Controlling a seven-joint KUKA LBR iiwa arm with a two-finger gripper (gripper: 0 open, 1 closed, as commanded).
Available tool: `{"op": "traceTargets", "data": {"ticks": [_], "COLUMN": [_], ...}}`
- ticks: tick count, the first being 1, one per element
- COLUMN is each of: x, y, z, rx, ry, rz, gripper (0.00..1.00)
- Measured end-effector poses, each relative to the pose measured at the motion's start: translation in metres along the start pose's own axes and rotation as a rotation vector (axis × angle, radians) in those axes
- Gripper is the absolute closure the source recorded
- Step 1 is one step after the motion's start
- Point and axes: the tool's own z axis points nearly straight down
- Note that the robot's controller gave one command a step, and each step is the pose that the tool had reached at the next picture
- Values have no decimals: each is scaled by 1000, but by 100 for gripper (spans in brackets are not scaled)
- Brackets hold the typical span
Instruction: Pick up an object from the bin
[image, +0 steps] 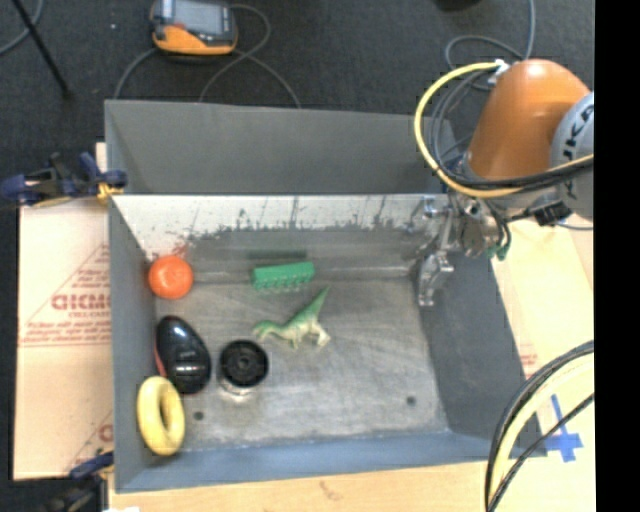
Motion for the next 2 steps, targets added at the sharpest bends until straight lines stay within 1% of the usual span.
{"op": "traceTargets", "data": {"ticks": [1,2], "x": [-6,-1], "y": [42,73], "z": [70,73], "rx": [0,-2], "ry": [-5,10], "rz": [-54,-79], "gripper": [0,0]}}
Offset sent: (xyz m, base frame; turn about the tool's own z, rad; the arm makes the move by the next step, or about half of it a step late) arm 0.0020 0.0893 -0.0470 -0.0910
